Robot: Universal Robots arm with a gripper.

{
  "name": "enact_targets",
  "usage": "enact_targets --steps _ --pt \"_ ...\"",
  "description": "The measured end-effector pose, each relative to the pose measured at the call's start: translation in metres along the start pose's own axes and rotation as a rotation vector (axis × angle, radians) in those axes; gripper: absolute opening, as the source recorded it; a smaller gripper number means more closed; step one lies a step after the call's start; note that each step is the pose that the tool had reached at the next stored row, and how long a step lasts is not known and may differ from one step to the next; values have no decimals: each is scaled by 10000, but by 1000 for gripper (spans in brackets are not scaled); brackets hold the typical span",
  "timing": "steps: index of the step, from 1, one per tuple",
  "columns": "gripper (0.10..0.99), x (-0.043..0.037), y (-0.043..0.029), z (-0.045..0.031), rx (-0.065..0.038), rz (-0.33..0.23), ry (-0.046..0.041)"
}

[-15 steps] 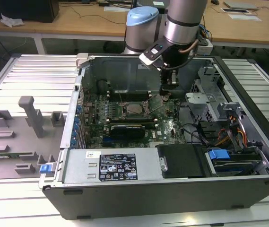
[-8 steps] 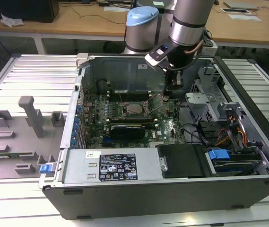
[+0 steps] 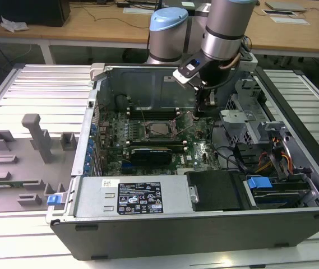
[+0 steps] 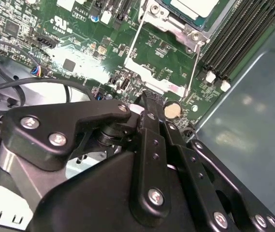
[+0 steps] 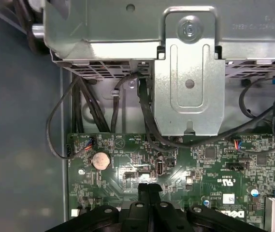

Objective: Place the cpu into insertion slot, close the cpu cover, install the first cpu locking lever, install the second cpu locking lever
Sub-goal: 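Close the cpu cover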

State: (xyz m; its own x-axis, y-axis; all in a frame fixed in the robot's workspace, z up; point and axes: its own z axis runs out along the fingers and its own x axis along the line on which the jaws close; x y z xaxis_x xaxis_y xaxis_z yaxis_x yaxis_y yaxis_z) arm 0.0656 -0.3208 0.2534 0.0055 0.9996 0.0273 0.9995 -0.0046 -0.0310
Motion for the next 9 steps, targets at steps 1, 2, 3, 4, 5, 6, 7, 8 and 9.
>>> enact_targets --steps 1,2,3,4,5,6,7,8,9 --pt "106 -1 3 25 0 -2 0" --pt "106 -1 5 44 0 -3 -1" --pt "106 -2 7 62 0 -3 0" --pt "106 -3 10 95 0 -2 0" --pt "106 -3 12 114 0 -1 0" --pt "106 -3 13 126 0 -2 0" --pt "106 -4 13 127 1 -2 -2" --pt "106 -4 13 128 0 -3 -2" --pt "106 -4 13 128 1 -3 -2"
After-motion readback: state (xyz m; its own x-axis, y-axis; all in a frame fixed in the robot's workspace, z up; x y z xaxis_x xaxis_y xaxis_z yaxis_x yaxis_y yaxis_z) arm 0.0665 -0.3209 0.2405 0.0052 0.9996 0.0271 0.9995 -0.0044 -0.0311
